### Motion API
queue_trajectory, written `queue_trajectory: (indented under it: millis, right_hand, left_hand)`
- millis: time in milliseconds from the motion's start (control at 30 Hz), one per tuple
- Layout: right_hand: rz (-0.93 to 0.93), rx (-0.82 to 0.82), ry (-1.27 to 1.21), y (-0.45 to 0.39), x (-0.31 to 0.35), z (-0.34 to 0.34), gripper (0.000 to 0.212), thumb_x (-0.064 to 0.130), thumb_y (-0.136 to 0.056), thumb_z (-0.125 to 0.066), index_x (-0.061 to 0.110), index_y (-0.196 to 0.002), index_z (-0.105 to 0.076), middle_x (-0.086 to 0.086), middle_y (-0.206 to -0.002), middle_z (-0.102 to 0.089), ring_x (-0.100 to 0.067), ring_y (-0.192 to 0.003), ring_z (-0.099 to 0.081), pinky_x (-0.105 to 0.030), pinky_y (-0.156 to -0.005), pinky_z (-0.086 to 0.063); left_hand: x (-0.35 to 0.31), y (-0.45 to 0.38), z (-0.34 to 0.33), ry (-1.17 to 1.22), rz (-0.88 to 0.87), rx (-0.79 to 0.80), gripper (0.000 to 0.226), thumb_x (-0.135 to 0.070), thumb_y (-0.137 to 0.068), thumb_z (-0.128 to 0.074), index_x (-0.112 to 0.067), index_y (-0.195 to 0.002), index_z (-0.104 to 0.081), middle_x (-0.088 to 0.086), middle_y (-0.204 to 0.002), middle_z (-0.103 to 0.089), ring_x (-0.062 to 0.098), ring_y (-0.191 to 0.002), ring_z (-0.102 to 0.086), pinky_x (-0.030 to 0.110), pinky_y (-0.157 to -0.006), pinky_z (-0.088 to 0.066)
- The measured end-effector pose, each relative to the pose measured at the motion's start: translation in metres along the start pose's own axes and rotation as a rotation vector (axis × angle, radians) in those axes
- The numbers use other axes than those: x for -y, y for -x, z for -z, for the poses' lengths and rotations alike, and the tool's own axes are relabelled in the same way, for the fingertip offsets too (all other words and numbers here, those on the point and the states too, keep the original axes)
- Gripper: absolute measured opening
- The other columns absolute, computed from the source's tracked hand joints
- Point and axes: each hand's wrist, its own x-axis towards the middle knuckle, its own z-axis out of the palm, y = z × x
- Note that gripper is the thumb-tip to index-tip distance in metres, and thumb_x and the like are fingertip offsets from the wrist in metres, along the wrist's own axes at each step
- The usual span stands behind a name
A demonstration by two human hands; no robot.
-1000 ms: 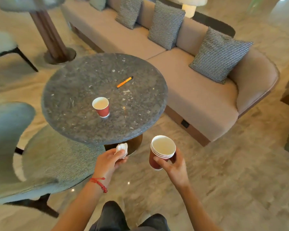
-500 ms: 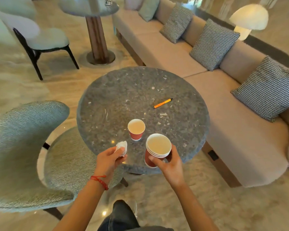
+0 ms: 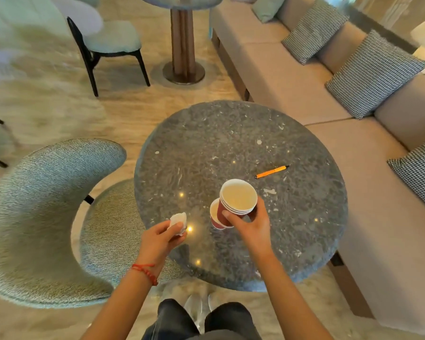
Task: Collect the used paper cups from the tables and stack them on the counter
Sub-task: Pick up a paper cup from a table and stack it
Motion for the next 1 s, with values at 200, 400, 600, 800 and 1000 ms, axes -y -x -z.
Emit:
queue_trajectory:
  millis: [200,400,600,800,1000]
  right_hand:
    - [-0.015,0.133,0.072,-0.022,-0.014,-0.009,0.064,0.021,-0.066,-0.085,0.036,-0.116,-0.048,0.02,-0.111,-0.057,0.014,-0.099,-0.052,-0.008,-0.079,-0.045]
    - [-0.056,0.208,0.074,-0.025,-0.037,-0.012,0.066,0.017,-0.066,-0.085,0.045,-0.111,-0.045,0.027,-0.114,-0.051,0.024,-0.1,-0.047,0.003,-0.074,-0.039]
    - [-0.121,0.291,0.099,-0.026,-0.059,-0.015,0.075,0.015,-0.063,-0.087,0.046,-0.114,-0.042,0.022,-0.119,-0.051,0.021,-0.104,-0.047,0.0,-0.078,-0.041]
    - [-0.13,0.328,0.176,-0.028,-0.07,-0.017,0.083,0.021,-0.058,-0.089,0.052,-0.115,-0.037,0.028,-0.116,-0.047,0.016,-0.105,-0.048,0.001,-0.076,-0.04]
    - [-0.118,0.381,0.176,-0.032,-0.062,-0.02,0.072,0.021,-0.061,-0.088,0.046,-0.109,-0.04,0.027,-0.112,-0.048,0.017,-0.098,-0.05,-0.001,-0.072,-0.043]
  left_hand:
    - [0.001,0.004,0.001,0.026,-0.008,-0.099,0.01,0.001,-0.083,-0.06,0.0,-0.077,-0.067,0.011,-0.075,-0.065,0.018,-0.073,-0.064,0.018,-0.059,-0.056]
    - [0.002,0.005,0.0,0.049,-0.007,-0.165,0.014,0.001,-0.082,-0.061,-0.004,-0.072,-0.069,0.003,-0.062,-0.068,0.012,-0.063,-0.068,0.018,-0.058,-0.056]
    - [0.006,0.008,0.001,0.089,0.001,-0.213,0.01,0.002,-0.082,-0.062,-0.002,-0.074,-0.067,0.0,-0.06,-0.07,0.016,-0.066,-0.07,0.017,-0.055,-0.054]
    - [0.009,0.015,0.003,0.102,-0.022,-0.259,0.011,0.002,-0.082,-0.061,0.0,-0.073,-0.067,0.002,-0.06,-0.069,0.012,-0.06,-0.069,0.017,-0.054,-0.054]
    - [0.016,0.025,0.002,0.163,-0.037,-0.326,0.006,0.003,-0.082,-0.061,0.002,-0.079,-0.067,0.009,-0.069,-0.066,0.01,-0.06,-0.068,0.017,-0.055,-0.055]
